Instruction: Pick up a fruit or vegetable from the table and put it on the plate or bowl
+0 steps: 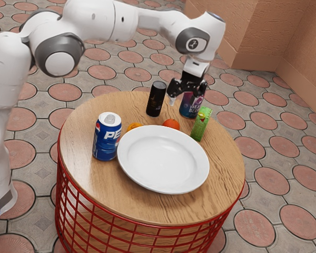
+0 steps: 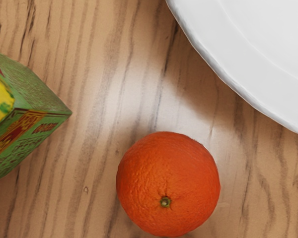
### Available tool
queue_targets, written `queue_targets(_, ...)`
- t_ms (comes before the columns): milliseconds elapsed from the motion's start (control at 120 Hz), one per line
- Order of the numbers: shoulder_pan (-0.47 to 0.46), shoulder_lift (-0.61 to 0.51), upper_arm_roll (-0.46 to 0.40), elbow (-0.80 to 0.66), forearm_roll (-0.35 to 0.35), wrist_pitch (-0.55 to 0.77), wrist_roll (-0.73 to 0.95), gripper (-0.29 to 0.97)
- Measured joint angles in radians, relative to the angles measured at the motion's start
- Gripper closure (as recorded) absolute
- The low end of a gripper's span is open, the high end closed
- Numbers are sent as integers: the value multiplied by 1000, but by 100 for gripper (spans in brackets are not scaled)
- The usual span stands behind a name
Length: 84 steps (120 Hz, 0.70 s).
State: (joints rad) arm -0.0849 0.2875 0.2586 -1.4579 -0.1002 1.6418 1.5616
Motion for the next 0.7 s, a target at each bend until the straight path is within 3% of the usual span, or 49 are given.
queue_targets(192,-46,-87,1,-154,2,50,13,0)
queue_targets(700,-57,-80,22,-219,24,148,30,0)
